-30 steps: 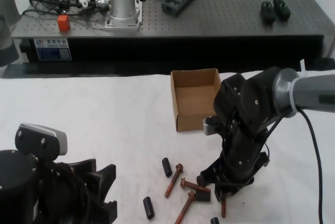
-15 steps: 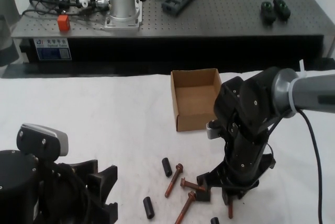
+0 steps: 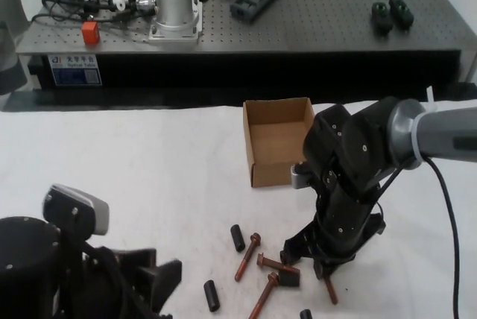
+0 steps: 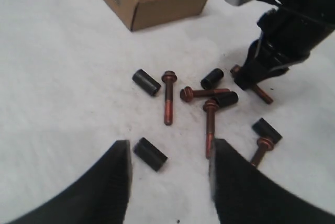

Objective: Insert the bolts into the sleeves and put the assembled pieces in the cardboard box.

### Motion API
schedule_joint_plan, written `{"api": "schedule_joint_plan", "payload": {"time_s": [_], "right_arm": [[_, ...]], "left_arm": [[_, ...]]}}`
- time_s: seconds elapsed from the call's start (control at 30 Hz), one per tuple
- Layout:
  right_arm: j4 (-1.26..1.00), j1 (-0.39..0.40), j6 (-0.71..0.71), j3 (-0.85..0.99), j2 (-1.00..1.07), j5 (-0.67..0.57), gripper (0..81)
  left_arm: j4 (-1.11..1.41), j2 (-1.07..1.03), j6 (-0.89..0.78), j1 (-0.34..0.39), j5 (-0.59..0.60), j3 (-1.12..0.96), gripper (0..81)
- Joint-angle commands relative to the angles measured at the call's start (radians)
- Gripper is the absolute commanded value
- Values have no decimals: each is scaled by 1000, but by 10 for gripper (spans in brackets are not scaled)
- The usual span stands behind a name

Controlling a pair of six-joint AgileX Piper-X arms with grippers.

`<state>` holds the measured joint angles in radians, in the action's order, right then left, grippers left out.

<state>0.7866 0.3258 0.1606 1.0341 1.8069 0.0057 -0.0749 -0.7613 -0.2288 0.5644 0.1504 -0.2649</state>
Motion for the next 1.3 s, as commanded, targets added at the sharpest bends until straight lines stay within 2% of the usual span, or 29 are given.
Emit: {"api": "schedule_joint_plan", "payload": {"time_s": [0.0, 0.33, 0.7, 0.93, 1.27], "right_arm": [[-37, -7, -5, -4, -1, -16, 2], [21, -59, -72, -14, -258, -16, 2], [65, -116, -88, -216, -523, -19, 2], [63, -116, -86, -309, -577, -20, 2], [58, -116, -86, -322, -579, -23, 2]], "left_arm": [[-19, -72, 7, 3, 108, -33, 347], [-273, -443, 195, 3, 229, -353, 347], [-554, -856, 300, 3, 144, -791, 347], [-722, -1100, 273, 3, 70, -1046, 347], [-815, -1288, 96, 3, 72, -1272, 393]]}}
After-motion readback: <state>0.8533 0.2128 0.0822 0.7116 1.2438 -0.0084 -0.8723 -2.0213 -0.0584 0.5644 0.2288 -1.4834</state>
